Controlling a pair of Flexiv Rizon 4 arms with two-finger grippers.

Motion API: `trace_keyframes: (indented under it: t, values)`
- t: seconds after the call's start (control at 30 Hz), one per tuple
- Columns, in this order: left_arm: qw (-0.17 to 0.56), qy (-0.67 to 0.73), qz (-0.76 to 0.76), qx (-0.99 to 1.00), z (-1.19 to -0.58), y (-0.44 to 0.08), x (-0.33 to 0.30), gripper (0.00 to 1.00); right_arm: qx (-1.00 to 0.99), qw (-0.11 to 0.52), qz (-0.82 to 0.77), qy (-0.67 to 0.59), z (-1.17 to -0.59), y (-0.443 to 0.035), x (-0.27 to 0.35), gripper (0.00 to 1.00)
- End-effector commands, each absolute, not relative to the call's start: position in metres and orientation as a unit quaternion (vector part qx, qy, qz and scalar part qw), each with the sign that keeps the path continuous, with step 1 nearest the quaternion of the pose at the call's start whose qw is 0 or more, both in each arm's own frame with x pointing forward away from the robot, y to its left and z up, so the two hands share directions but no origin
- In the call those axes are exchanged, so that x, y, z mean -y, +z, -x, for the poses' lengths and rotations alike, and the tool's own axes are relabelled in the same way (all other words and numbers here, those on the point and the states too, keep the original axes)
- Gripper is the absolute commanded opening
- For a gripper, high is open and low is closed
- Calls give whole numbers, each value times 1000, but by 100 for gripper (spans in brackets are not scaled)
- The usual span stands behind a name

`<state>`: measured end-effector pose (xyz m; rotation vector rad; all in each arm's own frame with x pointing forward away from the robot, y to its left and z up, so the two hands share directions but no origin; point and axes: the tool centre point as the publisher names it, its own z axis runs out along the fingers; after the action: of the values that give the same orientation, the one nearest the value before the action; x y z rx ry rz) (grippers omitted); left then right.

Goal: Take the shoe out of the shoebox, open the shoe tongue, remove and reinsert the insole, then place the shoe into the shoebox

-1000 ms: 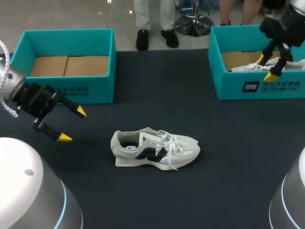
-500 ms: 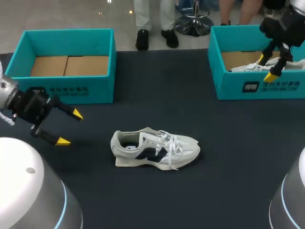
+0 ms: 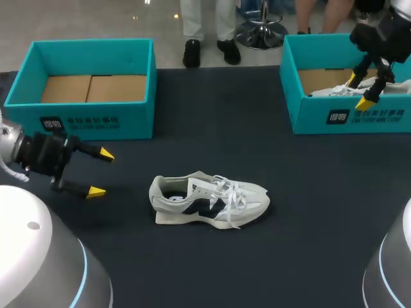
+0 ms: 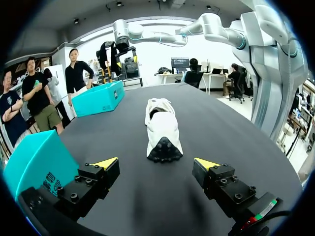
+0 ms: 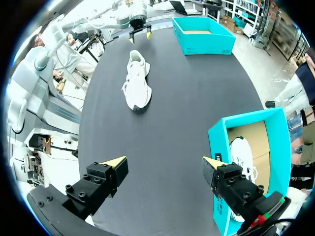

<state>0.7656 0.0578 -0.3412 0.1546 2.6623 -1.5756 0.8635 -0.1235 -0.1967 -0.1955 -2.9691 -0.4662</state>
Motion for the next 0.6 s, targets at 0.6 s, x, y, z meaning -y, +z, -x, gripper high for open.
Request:
trace_keyframes:
  t: [0.6]
  values:
    - [10, -506, 3, -862, -751, -357, -59, 100, 984, 65, 64, -153, -864, -197, 124, 100]
